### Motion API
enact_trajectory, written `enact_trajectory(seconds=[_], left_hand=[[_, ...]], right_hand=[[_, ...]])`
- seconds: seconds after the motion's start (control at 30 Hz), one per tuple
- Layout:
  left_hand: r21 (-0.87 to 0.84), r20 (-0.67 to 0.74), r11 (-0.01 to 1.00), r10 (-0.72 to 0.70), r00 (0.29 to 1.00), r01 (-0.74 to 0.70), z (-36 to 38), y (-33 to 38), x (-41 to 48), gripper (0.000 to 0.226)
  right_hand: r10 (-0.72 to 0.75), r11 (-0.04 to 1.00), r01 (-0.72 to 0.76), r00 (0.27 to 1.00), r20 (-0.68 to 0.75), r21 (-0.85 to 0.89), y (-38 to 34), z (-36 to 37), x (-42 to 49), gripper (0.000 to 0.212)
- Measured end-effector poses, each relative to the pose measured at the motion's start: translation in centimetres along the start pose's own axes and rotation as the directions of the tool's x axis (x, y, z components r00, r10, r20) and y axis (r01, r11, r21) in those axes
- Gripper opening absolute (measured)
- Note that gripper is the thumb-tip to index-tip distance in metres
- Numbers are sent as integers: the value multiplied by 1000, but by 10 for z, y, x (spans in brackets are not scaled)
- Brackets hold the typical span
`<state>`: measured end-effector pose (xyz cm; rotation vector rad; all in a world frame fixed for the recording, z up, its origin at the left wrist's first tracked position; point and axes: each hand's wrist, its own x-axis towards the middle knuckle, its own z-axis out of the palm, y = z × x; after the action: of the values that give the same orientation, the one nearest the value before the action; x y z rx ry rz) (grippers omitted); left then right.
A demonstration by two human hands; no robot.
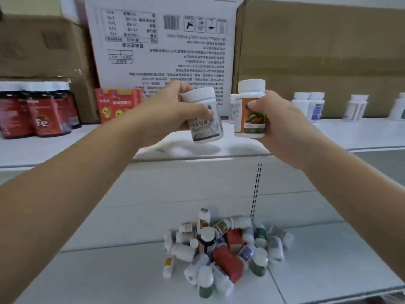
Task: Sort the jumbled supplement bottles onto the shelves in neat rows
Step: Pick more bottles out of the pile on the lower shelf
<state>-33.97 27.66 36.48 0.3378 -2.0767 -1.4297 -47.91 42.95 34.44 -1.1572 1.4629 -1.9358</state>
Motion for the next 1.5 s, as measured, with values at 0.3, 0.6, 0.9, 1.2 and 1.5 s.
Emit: enact_trajectory(seconds=[0.3, 0.6, 0.9, 1.2, 1.5], left_hand=[[559, 90, 829, -54, 994, -6, 47, 9, 102, 52], [778, 184, 613, -8, 983, -141, 49, -5, 158, 54], [885, 357, 254, 166, 919, -390, 88, 4, 185, 61], [966, 186, 167, 90, 978, -199, 118, -7, 227, 70], [960, 92, 265, 5, 996, -90, 127, -10, 228, 64]], right_hand=[[115, 877, -131, 991, -64, -463, 9, -86, 65, 13], [197, 806, -187, 979, -43, -561, 16, -125, 116, 27], [184, 788, -140, 983, 12, -600, 14, -159, 127, 29], [188, 793, -90, 977, 101, -602, 11, -212, 133, 33], [155, 823, -26, 972, 179, -568, 19, -232, 139, 32]])
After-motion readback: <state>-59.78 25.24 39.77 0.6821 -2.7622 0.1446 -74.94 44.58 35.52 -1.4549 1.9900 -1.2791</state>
